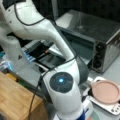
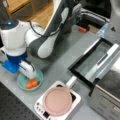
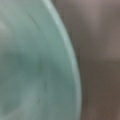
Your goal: Open the microwave oven door. Pull out the microwave oven tray. Pick up the bowl. Place the bowl on the microwave tray.
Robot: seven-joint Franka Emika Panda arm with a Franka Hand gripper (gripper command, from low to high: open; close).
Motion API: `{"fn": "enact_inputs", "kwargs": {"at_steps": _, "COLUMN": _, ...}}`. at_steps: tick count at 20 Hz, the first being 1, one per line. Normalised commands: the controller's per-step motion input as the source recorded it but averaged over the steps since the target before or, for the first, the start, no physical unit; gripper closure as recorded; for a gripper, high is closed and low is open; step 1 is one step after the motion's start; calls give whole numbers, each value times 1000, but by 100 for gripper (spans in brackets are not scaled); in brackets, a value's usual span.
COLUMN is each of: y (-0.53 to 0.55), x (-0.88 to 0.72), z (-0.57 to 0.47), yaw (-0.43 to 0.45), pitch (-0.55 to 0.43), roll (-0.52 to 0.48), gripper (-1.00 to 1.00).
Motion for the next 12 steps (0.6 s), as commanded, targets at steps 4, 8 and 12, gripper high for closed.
{"fn": "enact_inputs", "kwargs": {"at_steps": 4, "y": -96, "x": -63, "z": -170, "yaw": 23, "pitch": -178, "roll": 232, "gripper": -100}}
{"fn": "enact_inputs", "kwargs": {"at_steps": 8, "y": -104, "x": -59, "z": -180, "yaw": 20, "pitch": -192, "roll": 177, "gripper": -100}}
{"fn": "enact_inputs", "kwargs": {"at_steps": 12, "y": -81, "x": -54, "z": -168, "yaw": 10, "pitch": -197, "roll": 170, "gripper": 100}}
